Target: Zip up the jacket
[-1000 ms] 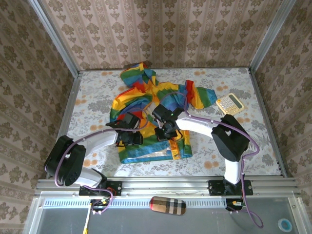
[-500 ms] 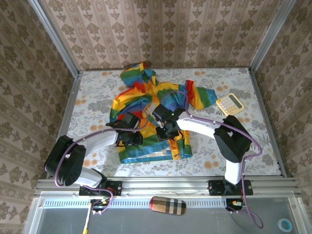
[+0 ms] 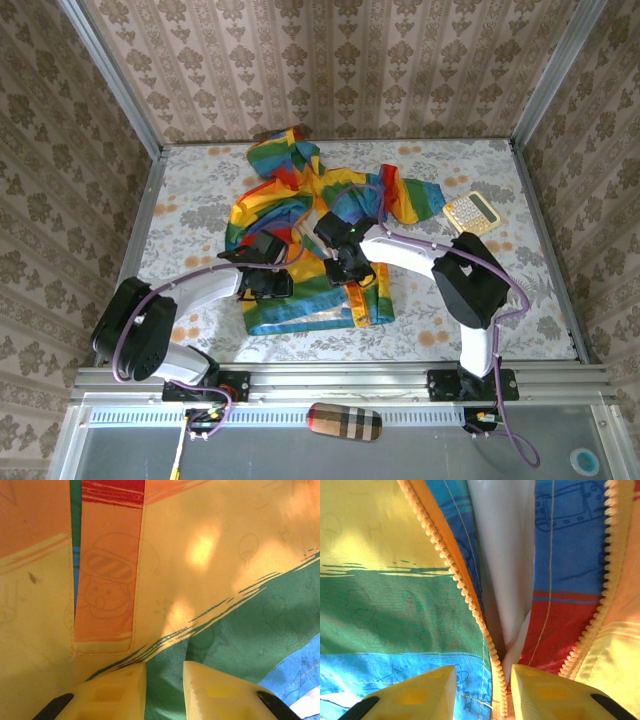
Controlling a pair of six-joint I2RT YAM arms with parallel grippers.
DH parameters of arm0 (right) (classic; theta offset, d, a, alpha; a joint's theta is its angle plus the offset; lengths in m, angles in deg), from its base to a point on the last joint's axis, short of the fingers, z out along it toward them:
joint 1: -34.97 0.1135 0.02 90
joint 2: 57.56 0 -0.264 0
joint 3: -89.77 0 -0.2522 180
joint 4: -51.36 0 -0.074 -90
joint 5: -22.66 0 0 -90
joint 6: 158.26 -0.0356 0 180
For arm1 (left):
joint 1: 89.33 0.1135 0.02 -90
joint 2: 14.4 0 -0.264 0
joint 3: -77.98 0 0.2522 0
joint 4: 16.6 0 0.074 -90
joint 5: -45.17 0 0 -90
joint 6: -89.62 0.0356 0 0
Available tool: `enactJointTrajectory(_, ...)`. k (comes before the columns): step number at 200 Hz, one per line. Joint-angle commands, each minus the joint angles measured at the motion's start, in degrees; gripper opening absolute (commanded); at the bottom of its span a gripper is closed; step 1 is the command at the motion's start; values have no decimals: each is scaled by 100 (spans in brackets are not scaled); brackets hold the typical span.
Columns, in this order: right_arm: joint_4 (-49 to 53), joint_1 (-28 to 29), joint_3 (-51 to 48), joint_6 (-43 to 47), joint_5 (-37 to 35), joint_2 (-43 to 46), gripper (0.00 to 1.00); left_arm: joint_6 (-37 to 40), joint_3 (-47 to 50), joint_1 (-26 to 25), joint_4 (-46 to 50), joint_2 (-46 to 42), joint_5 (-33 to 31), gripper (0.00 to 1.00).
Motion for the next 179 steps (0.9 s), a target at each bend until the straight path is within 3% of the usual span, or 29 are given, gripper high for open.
enactJointTrajectory(1, 69, 29, 119, 65, 270, -264, 34, -96, 21, 52, 77, 94, -19, 26)
enactJointTrajectory(17, 63, 50, 146, 66, 364, -299, 31, -96, 21, 46, 86, 101, -19, 26)
enactJointTrajectory(66, -220, 99, 122, 71, 600, 80, 8, -112, 30, 44, 91, 69, -32, 26)
enactJointTrajectory(89, -282, 111, 118, 72, 703, 89, 1, -113, 13, 44, 59, 101, -19, 26)
enactJointTrajectory(179, -519, 140, 52, -167, 1151, 123, 0, -54, -163, 35, 405, -224, 7, 26)
